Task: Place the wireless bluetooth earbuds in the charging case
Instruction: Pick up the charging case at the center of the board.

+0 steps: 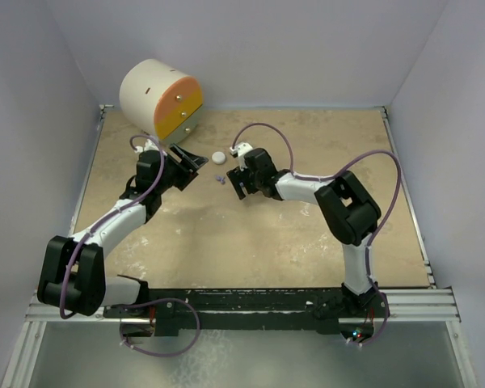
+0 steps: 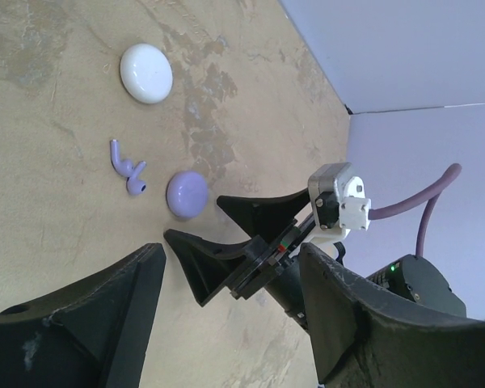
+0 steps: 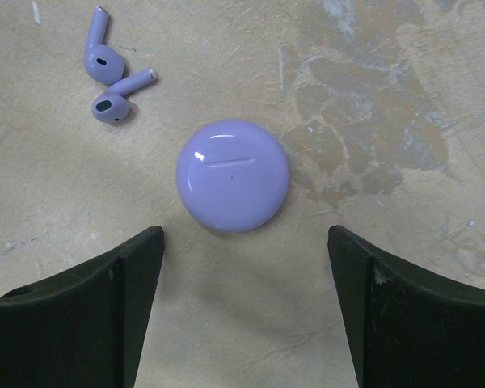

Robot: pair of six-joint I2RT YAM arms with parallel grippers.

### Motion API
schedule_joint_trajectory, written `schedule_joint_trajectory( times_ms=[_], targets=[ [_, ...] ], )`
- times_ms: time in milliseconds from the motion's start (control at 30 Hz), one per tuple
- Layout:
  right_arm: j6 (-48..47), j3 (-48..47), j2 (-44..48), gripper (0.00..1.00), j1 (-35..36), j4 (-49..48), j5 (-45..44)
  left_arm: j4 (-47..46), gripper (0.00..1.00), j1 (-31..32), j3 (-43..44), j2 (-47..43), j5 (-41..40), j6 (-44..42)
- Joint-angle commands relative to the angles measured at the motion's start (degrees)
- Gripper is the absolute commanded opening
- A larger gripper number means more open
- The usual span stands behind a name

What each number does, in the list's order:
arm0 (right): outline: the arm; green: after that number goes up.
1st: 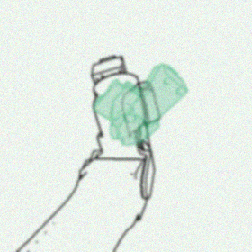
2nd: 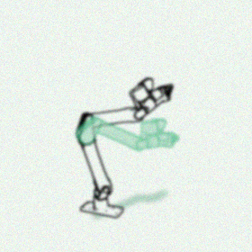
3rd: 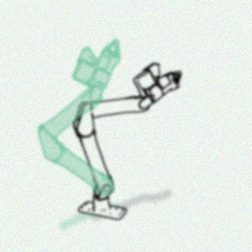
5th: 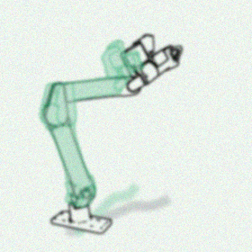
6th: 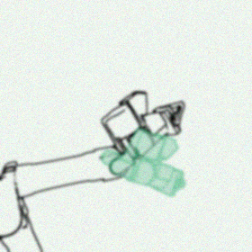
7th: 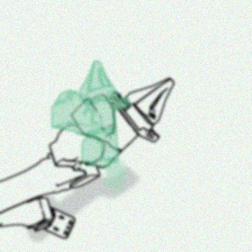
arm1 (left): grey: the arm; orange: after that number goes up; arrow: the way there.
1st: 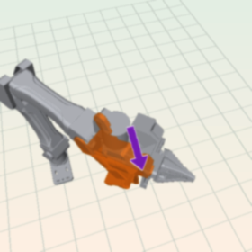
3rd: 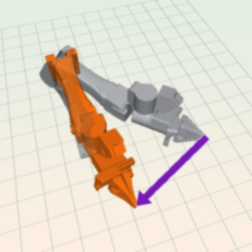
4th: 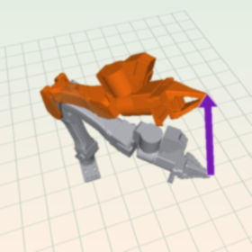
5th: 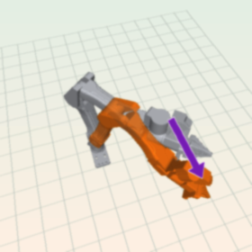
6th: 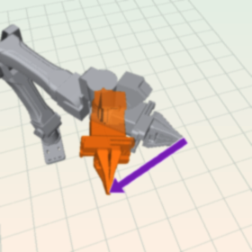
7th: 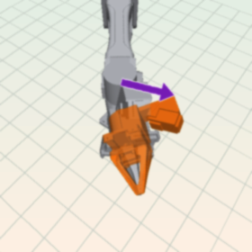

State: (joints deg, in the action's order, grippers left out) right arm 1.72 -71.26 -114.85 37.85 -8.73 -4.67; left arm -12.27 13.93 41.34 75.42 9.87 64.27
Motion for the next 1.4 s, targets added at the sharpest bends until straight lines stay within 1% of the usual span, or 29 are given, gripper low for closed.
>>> schedule_joint_trajectory(
  times_ms=[0,333,533,700,800,933,1033,1167,1233,1267,1367],
  targets=[
    [-0.93,-2.55,-1.16,0.83,0.19,-1.52,1.06,-0.45,0.66,-0.40,1.88,-0.51,-0.11,-1.23],
    [-1.04,-3.53,-3.21,0.77,0.19,-1.54,0.95,-0.21,0.66,-0.49,2.07,-0.08,-0.20,-1.35],
    [-1.02,-3.97,-4.27,0.69,0.20,-1.76,1.73,0.05,0.66,-0.70,2.08,-0.06,-0.29,-1.54],
    [-1.10,-4.02,-4.96,0.66,0.16,-2.50,2.74,0.06,0.66,-0.87,2.07,0.03,-0.29,-1.54],
    [-1.18,-3.93,-5.06,0.63,0.18,-2.90,3.20,0.06,0.66,-0.93,1.99,0.01,-0.29,-1.52],
    [-1.15,-3.71,-5.21,0.56,0.21,-3.05,3.48,0.03,0.65,-1.01,1.81,0.00,-0.34,-1.53],
    [-1.10,-3.18,-4.93,0.43,0.14,-3.43,4.10,-0.16,0.65,-1.10,1.80,0.15,-0.29,-1.52],
    [-0.89,-0.76,-2.64,0.21,0.14,-5.52,3.06,-1.10,0.64,-1.10,1.88,0.74,0.35,-1.23],
    [-1.22,2.78,0.79,0.03,0.15,-10.90,2.70,-2.63,0.63,-1.12,2.00,1.41,1.58,-1.01],
    [-1.59,5.28,3.25,0.00,0.15,-14.12,3.53,-3.71,0.63,-1.10,2.05,1.93,2.52,-0.87],
    [-2.64,13.33,10.65,0.00,0.17,-25.54,6.10,-7.35,0.61,-1.02,1.62,2.93,5.25,0.24]
  ],
)
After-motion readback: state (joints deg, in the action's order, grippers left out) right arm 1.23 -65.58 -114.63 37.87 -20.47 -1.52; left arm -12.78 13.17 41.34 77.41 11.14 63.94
